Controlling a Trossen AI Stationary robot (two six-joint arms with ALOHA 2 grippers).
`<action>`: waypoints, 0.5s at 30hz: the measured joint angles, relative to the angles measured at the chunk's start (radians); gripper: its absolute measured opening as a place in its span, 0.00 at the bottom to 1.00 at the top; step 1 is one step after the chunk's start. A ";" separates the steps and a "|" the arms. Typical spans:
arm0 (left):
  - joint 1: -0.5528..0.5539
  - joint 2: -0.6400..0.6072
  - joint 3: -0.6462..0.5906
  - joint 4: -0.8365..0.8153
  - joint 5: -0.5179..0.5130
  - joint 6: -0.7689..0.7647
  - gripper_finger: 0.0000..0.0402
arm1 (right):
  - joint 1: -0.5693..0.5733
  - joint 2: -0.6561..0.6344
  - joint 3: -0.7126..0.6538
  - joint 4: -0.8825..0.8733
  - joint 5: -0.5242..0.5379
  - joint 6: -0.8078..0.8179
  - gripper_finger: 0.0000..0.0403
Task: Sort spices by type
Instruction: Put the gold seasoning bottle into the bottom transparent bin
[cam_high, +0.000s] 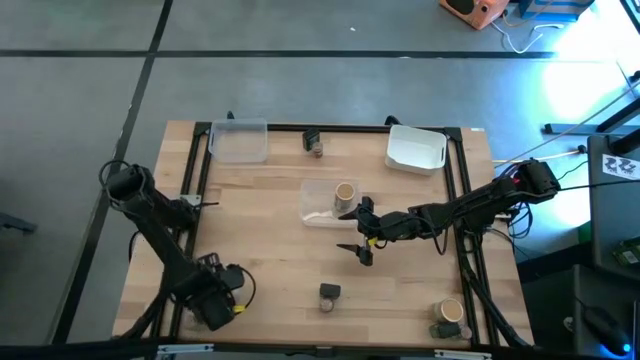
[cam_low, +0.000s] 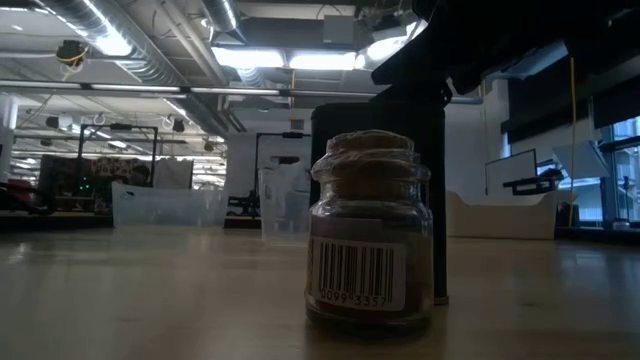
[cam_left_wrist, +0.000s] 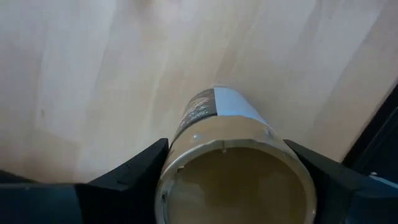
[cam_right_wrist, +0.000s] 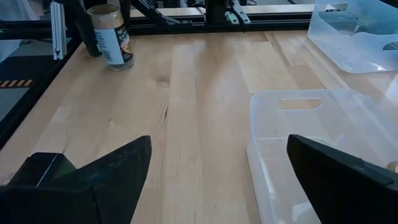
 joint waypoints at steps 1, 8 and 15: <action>0.018 -0.005 0.000 -0.001 0.000 0.025 0.64 | 0.000 0.000 0.000 0.000 0.000 0.000 0.93; 0.149 -0.054 0.000 0.000 -0.041 0.191 0.66 | 0.000 0.000 0.000 0.000 -0.002 -0.004 0.93; 0.292 -0.061 0.050 -0.002 -0.044 0.383 0.66 | 0.000 0.000 0.000 -0.007 -0.003 -0.004 0.93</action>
